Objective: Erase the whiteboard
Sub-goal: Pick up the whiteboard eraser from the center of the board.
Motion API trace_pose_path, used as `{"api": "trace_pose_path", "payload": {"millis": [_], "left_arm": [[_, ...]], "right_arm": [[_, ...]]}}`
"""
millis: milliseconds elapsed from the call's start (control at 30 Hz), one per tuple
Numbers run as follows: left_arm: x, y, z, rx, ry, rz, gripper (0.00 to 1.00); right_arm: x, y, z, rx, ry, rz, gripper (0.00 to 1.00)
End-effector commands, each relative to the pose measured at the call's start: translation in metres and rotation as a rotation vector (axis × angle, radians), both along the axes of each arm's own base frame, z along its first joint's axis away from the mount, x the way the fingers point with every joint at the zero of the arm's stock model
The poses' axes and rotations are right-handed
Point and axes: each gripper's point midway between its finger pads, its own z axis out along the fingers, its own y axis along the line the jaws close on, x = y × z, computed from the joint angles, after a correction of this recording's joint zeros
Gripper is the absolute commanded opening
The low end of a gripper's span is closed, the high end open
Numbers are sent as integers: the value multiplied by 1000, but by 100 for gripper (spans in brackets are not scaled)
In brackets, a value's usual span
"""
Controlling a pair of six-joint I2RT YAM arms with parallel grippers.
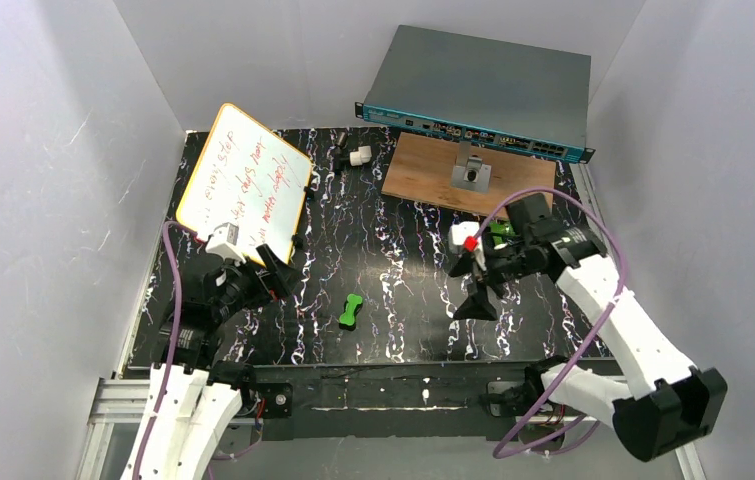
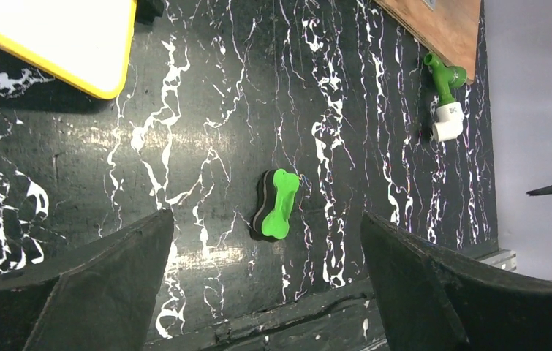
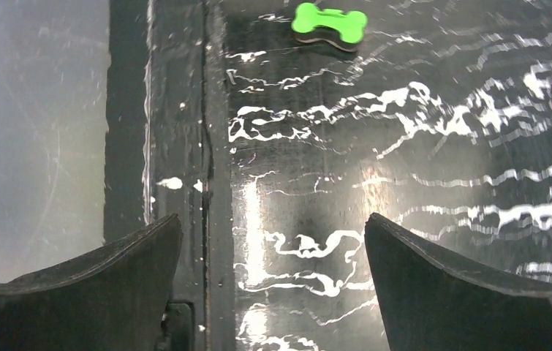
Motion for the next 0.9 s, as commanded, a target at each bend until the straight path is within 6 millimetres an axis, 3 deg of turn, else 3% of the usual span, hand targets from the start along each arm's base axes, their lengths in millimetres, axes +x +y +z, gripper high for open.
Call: {"api": "trace_pose_path", "payload": {"millis": [0,200,400,467,600,867], "left_arm": [[-1,-1,-12,-36,44,33,99],[-2,2,-18,7,123,31,100],[3,59,18,276,55,212,99],[8,69,21,332,61,237,100],[13,66,16,306,72,248,99],[-9,73,14,279,15,291,100]], "right_arm": [[-2,21,-3,-24,-178,252,100],[-9,70,-32,-36,-321,611,100],[-1,143,-62,-98,-366,807,100],[4,162,-71,-106,-379,846,100],[20,192,-91,-155,-387,907,95],[28,211,-133,-250,-385,975,87]]}}
